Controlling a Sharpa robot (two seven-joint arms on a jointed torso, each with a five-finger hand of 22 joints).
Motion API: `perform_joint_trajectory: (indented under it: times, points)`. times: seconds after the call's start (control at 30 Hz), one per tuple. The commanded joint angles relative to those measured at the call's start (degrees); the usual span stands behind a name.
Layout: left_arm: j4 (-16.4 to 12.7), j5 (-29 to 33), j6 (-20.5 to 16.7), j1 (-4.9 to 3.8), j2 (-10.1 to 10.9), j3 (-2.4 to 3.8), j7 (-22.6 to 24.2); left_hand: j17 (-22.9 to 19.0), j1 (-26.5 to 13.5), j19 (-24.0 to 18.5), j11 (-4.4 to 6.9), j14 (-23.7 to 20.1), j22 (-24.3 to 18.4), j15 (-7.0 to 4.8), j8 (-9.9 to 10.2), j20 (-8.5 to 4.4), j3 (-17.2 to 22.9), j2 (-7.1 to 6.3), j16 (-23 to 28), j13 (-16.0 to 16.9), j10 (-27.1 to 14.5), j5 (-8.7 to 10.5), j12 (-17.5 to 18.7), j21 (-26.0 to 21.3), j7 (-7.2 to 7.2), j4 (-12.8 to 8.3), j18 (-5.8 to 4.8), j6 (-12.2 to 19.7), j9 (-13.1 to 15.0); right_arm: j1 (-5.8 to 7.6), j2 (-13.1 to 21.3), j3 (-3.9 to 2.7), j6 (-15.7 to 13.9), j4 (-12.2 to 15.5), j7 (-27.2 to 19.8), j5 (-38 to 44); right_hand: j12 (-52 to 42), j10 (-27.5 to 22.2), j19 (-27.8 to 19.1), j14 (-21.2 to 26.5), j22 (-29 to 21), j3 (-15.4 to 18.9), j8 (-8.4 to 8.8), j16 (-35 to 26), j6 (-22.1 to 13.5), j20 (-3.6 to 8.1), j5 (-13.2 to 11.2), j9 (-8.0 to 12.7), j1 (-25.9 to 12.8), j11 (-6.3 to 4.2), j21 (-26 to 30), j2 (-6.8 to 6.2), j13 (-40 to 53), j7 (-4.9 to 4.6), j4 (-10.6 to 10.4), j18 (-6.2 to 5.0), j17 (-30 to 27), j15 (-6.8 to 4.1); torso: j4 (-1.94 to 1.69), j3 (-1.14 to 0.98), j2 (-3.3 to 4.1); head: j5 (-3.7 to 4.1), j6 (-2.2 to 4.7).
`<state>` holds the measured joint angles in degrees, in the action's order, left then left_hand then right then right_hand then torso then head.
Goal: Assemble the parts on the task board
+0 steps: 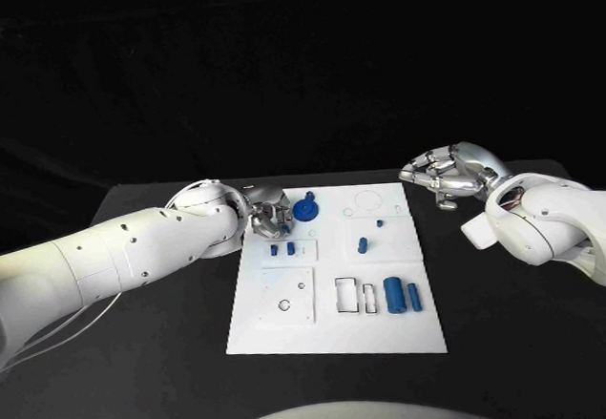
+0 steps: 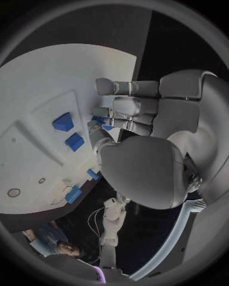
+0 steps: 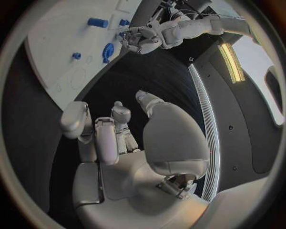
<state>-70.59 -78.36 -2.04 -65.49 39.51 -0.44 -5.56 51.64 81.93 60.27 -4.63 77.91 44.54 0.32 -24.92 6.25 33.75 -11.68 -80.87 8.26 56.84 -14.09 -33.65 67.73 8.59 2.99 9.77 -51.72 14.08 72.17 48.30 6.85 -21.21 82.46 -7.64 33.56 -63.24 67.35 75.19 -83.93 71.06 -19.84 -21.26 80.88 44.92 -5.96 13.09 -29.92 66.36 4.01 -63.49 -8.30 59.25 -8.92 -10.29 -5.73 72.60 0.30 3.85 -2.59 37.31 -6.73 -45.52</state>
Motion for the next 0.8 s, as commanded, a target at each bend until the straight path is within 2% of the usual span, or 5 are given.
perform_joint_trajectory:
  times: [0.03,0.27,0.8]
  points:
    - [0.0,0.2,0.8,0.10,-0.1,-0.06,-0.5,0.2,-0.8,-0.5,-0.14,-0.3,-0.2,0.39,1.0,0.03,0.1,-0.11,-0.3,0.2,-0.6,0.05,0.2,-0.4,0.16,-0.2,-0.30,1.1,-0.3,-0.04,0.0,0.00,0.5,0.0,-0.3,0.4,0.3,-0.3,-0.3,-1.6,-0.1,0.1,-0.13,-0.2,-0.3,0.07,0.3,-0.1,0.1,0.03,0.2,0.40,0.0,0.09,-0.4,-0.40,-0.1,-0.50,0.05,0.00,0.01,-0.04,0.01]
    - [0.1,0.2,0.7,0.11,-0.1,-0.06,-0.6,-1.3,-1.3,-1.7,-0.47,-1.1,-1.9,0.65,2.0,0.22,0.3,-0.57,0.0,0.3,-1.8,0.00,0.5,-1.4,0.43,-0.2,0.00,1.9,-0.5,-0.04,0.0,0.00,0.5,0.0,-0.3,0.4,0.3,-0.3,-0.3,-1.6,-0.1,0.1,-0.13,-0.2,-0.3,0.07,0.3,-0.1,0.1,0.03,0.2,0.40,0.0,0.09,-0.4,-0.40,-0.1,-0.50,-0.02,-0.01,0.00,0.03,-0.05]
    - [0.0,0.2,1.0,0.11,0.1,-0.06,-0.7,-3.2,-1.5,-3.1,-0.89,-2.3,-3.7,1.01,2.2,0.53,0.5,-0.77,0.6,0.5,-3.1,0.00,0.7,-2.5,0.62,-0.4,0.34,1.4,-0.4,-0.04,0.0,0.00,0.5,-0.2,-0.3,0.4,0.3,-0.3,-0.3,-1.6,-0.1,0.1,-0.13,-0.2,-0.3,0.07,0.3,-0.1,0.1,0.03,0.2,0.40,0.0,0.09,-0.4,-0.40,-0.1,-0.50,0.01,-0.01,-0.01,0.09,-0.03]
